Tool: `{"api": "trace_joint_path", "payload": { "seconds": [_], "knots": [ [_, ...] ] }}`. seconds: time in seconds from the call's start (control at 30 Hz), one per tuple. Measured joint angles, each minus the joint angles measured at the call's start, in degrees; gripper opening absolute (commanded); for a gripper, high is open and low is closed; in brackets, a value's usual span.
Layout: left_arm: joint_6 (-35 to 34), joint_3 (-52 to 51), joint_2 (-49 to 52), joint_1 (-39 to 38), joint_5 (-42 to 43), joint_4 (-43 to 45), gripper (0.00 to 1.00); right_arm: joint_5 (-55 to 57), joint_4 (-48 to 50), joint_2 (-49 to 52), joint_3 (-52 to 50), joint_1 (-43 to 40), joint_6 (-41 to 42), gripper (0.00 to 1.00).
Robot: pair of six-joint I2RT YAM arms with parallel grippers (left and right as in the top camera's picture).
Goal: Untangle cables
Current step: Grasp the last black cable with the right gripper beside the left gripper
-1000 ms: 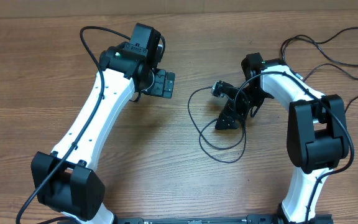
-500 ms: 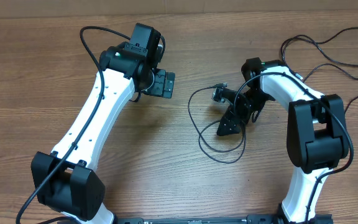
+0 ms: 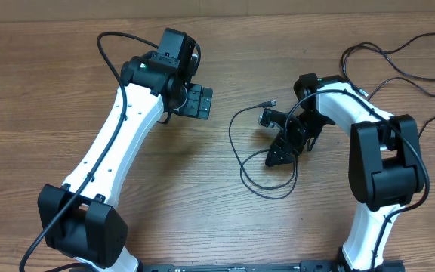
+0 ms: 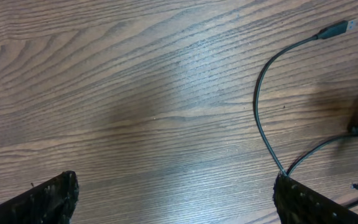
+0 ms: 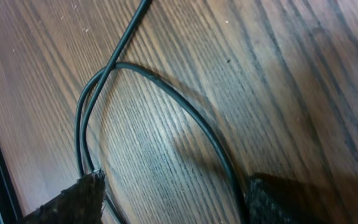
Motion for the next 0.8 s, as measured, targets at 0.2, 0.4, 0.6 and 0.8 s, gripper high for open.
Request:
{"api": "trace_joint_path", "payload": {
  "seconds": [0.2, 0.4, 0.6, 0.8],
  "knots": [
    [0.0, 0.0, 0.0, 0.0, 0.0, 0.0, 1.00, 1.0, 1.4, -0.4, -1.0, 0.0, 0.0, 0.50],
    [0.0, 0.0, 0.0, 0.0, 0.0, 0.0, 1.00, 1.4, 1.9, -0.4, -1.3, 0.1, 0.0, 0.48],
    [0.0, 0.0, 0.0, 0.0, 0.0, 0.0, 1.00, 2.5, 2.4, -0.4, -1.3, 0.1, 0.0, 0.38],
    [0.0, 0.0, 0.0, 0.0, 0.0, 0.0, 1.00, 4.5, 3.3, -0.4, -1.4, 0.1, 0.1, 0.14]
  ]
}}
